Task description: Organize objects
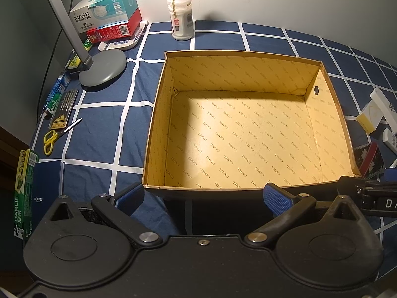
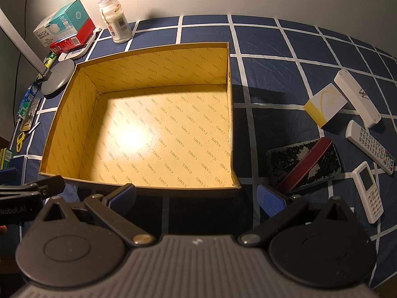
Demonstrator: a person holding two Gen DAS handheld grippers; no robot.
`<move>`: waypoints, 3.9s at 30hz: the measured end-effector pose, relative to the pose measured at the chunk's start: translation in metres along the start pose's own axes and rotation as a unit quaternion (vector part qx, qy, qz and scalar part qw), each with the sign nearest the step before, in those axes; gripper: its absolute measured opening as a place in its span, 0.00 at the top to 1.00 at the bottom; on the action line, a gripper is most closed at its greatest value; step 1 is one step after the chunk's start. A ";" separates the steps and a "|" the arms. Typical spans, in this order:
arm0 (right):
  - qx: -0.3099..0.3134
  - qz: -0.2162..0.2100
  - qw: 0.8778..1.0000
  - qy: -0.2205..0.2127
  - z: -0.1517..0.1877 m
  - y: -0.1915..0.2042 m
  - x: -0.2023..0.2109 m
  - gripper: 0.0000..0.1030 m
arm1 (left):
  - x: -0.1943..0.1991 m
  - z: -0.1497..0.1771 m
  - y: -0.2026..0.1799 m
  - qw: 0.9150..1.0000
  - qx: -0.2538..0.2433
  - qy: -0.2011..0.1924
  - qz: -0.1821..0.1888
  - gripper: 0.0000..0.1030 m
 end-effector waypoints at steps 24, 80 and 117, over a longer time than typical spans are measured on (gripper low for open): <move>-0.050 0.024 0.998 0.001 0.034 -0.033 0.008 0.00 | -0.003 0.024 -0.027 0.999 -0.037 0.016 0.023 0.00; -0.127 0.011 0.992 0.021 0.055 -0.258 0.004 0.00 | -0.039 0.065 -0.259 0.991 -0.081 0.084 0.070 0.00; -0.111 -0.058 0.985 0.123 0.076 -0.300 -0.080 0.17 | -0.096 0.085 -0.371 0.974 -0.101 0.142 0.144 0.08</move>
Point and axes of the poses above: each gripper's, at about its wrist camera, not at the fingertips, and x roughly against the way its jaws point, y to its left, z to its underside, the point moved 7 cm from there along -x, roughly the way its jaws point, and after that the axes turned 5 degrees about -z, right-handed, at the moved point
